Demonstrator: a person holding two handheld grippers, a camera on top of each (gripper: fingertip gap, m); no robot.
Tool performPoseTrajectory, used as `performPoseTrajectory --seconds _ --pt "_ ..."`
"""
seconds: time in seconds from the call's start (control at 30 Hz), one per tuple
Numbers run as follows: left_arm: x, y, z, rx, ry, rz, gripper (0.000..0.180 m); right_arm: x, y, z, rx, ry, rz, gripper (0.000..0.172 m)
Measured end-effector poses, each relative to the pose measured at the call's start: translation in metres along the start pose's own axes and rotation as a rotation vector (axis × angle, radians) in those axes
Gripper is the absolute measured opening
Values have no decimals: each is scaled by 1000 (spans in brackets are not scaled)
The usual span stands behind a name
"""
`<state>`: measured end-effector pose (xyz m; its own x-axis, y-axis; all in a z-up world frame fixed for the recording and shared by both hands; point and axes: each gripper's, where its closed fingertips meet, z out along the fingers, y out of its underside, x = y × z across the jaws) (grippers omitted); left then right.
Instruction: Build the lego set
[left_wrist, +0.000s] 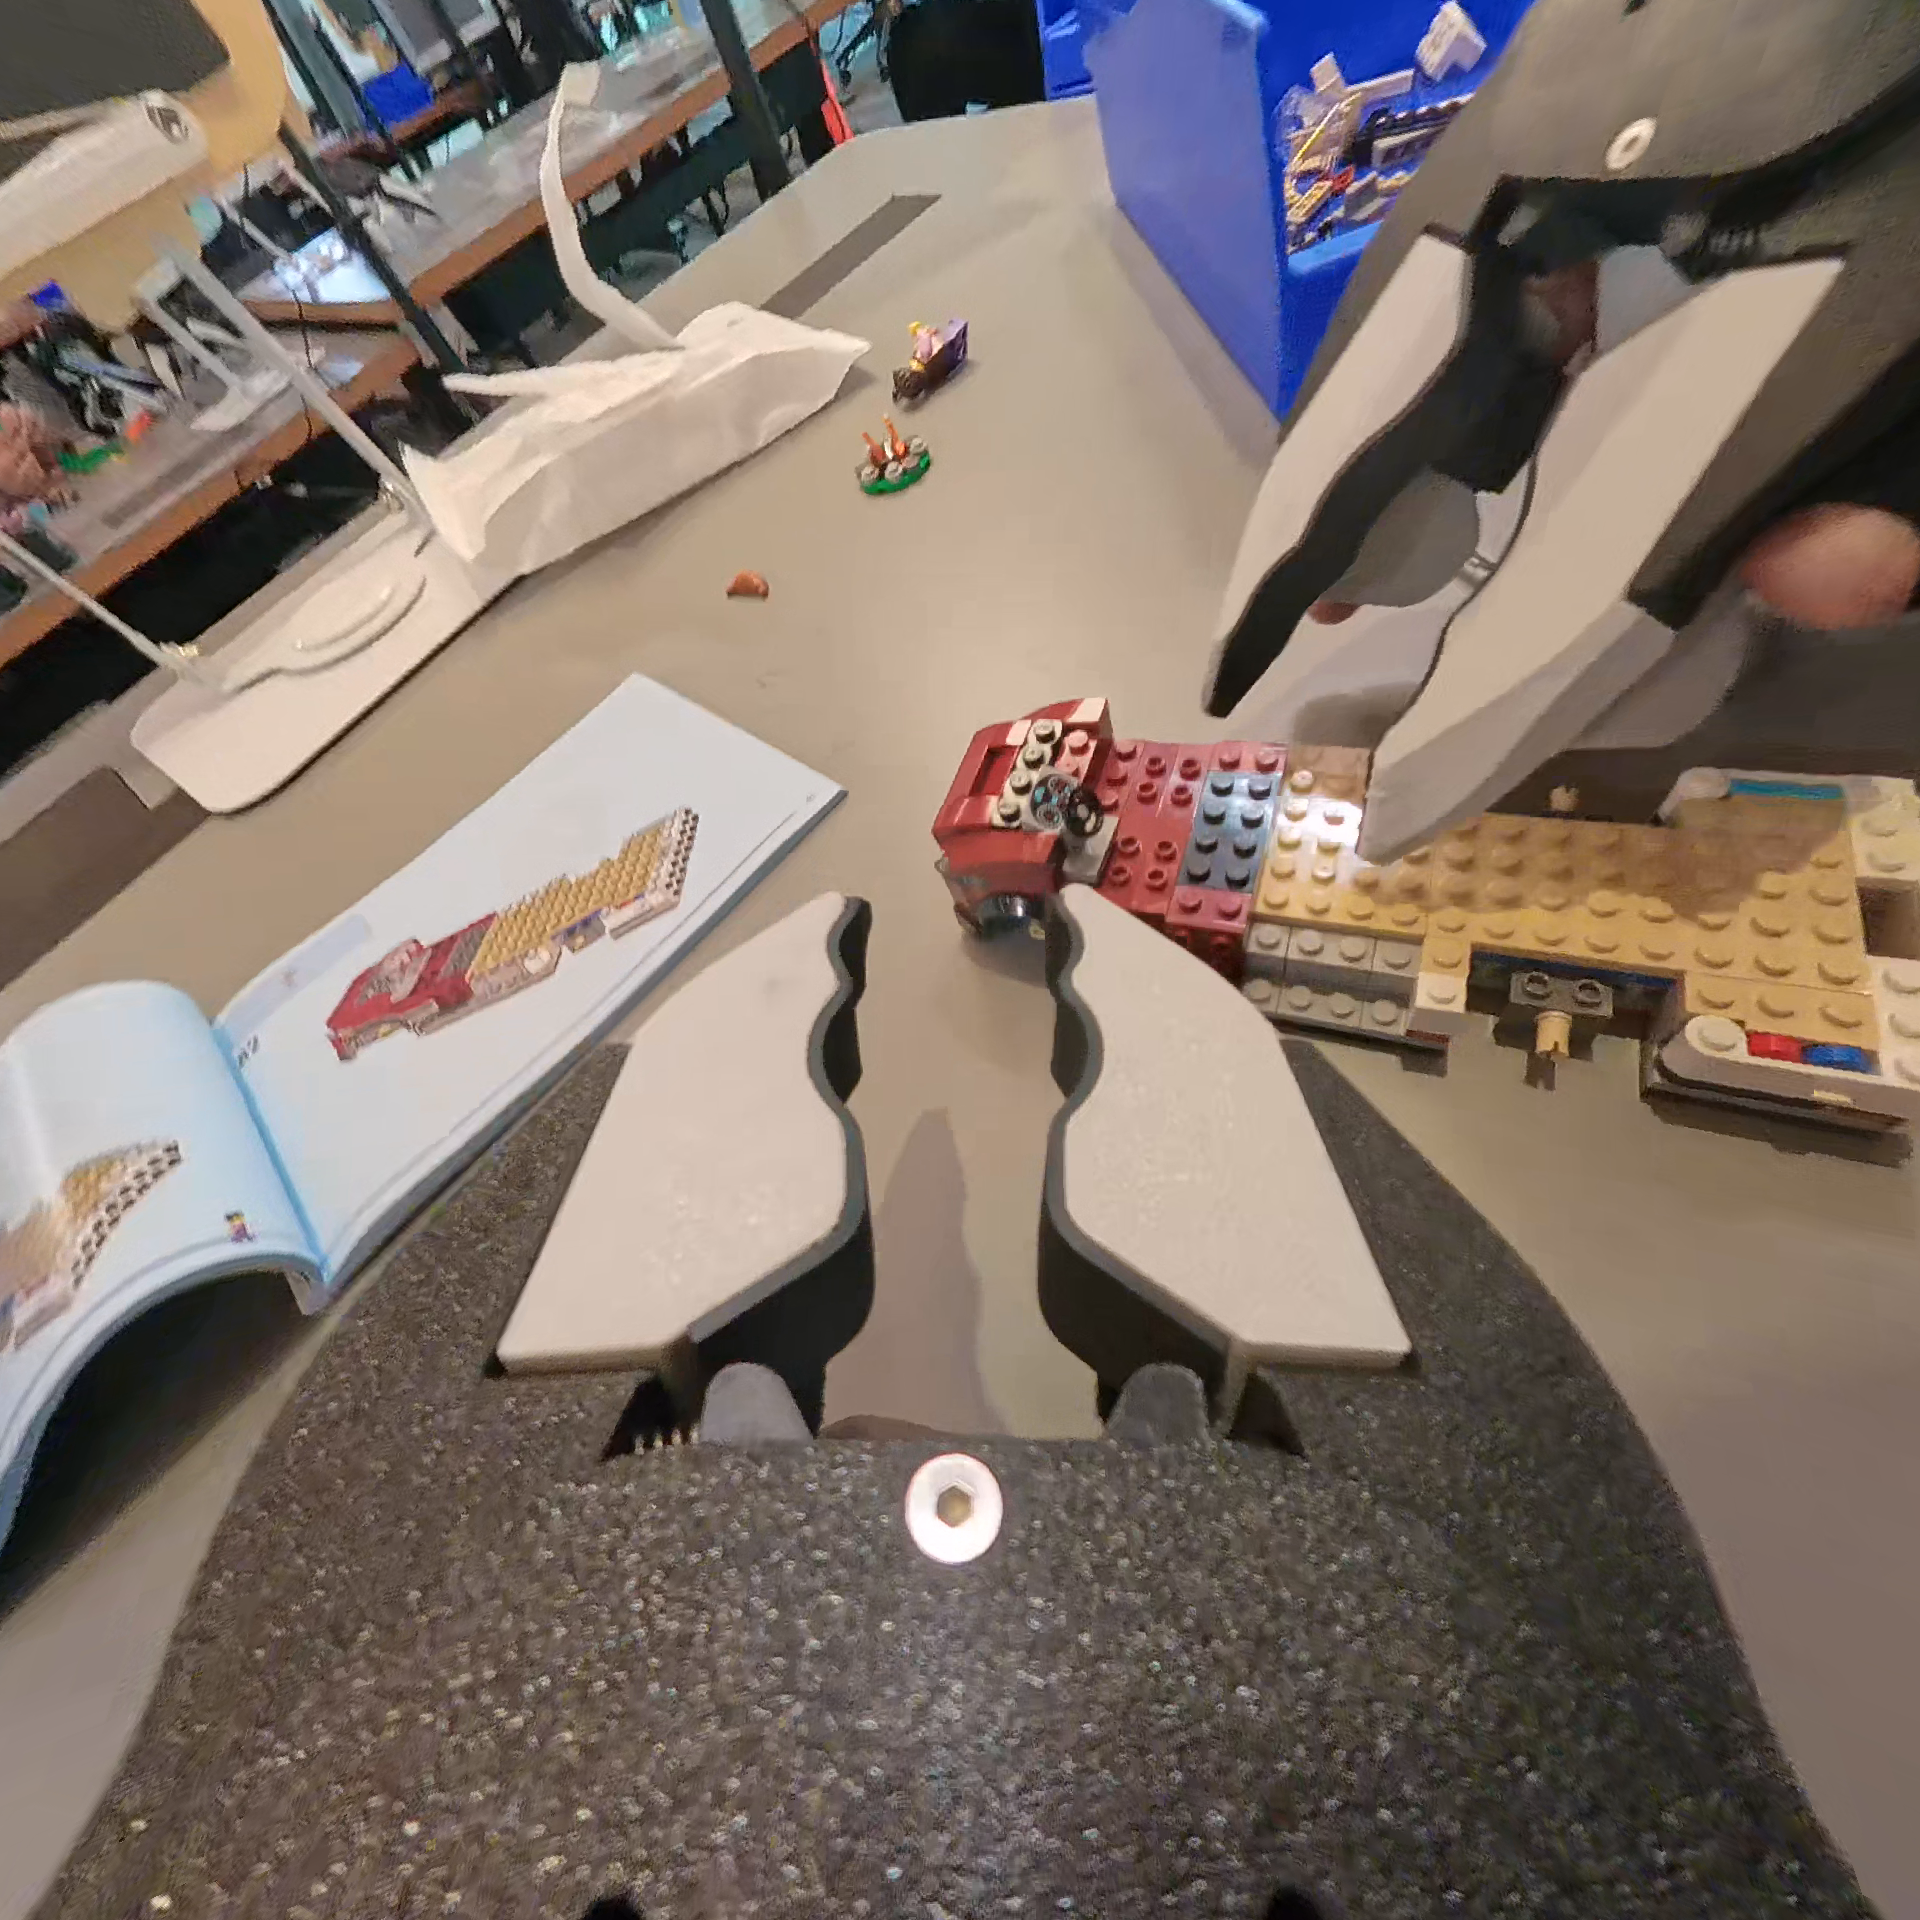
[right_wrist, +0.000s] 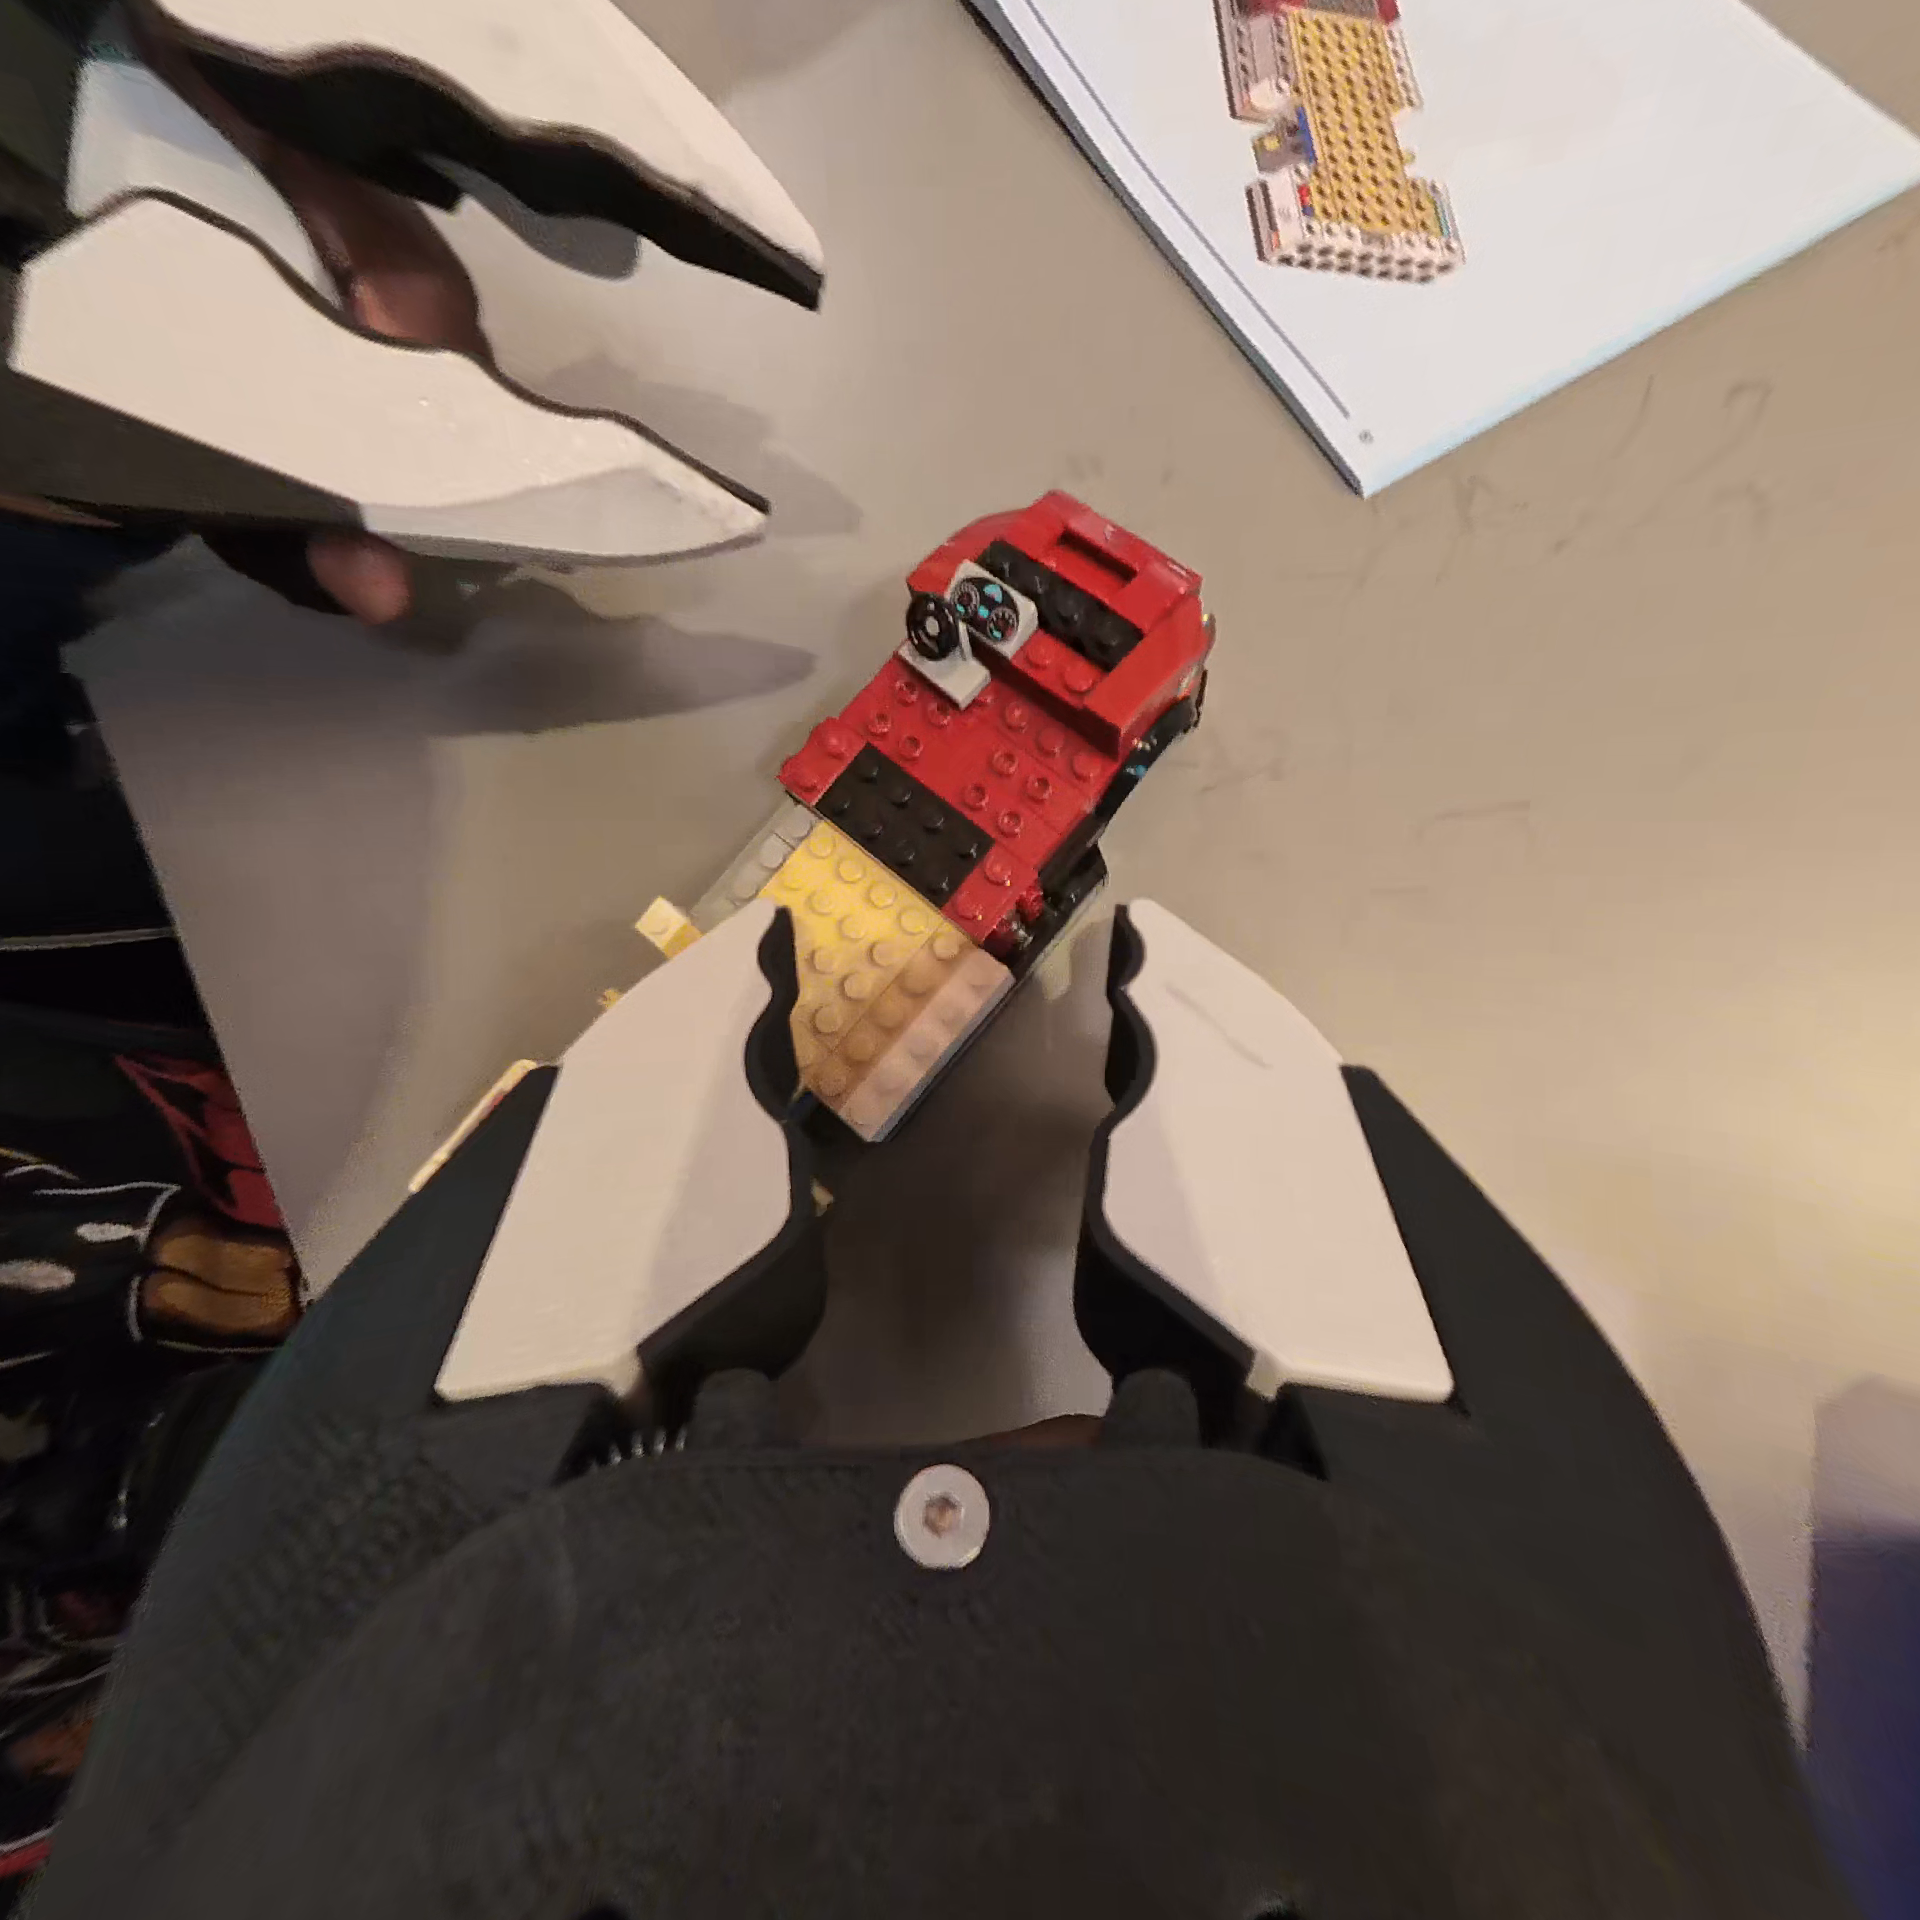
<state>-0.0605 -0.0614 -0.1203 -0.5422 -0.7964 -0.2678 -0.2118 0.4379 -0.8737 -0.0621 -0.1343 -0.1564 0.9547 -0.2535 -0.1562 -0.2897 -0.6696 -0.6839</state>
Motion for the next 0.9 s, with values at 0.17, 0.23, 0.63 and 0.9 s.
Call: performPoseTrajectory --seconds 0.17,0.23,0.63,0.9 --pt "8 9 -5 -60 67 -139 37 -7 5 3 -14 -29 58 62" --pt "13 11 -7 -71 106 -215 37 -11 3 7 -7 -83 82 62" --pt "23 20 -13 -118 176 -414 40 -16 -15 17 -102 5 46 77" --pt "24 17 -17 -92 182 -414 40 -13 -13 29 -125 212 68 85"
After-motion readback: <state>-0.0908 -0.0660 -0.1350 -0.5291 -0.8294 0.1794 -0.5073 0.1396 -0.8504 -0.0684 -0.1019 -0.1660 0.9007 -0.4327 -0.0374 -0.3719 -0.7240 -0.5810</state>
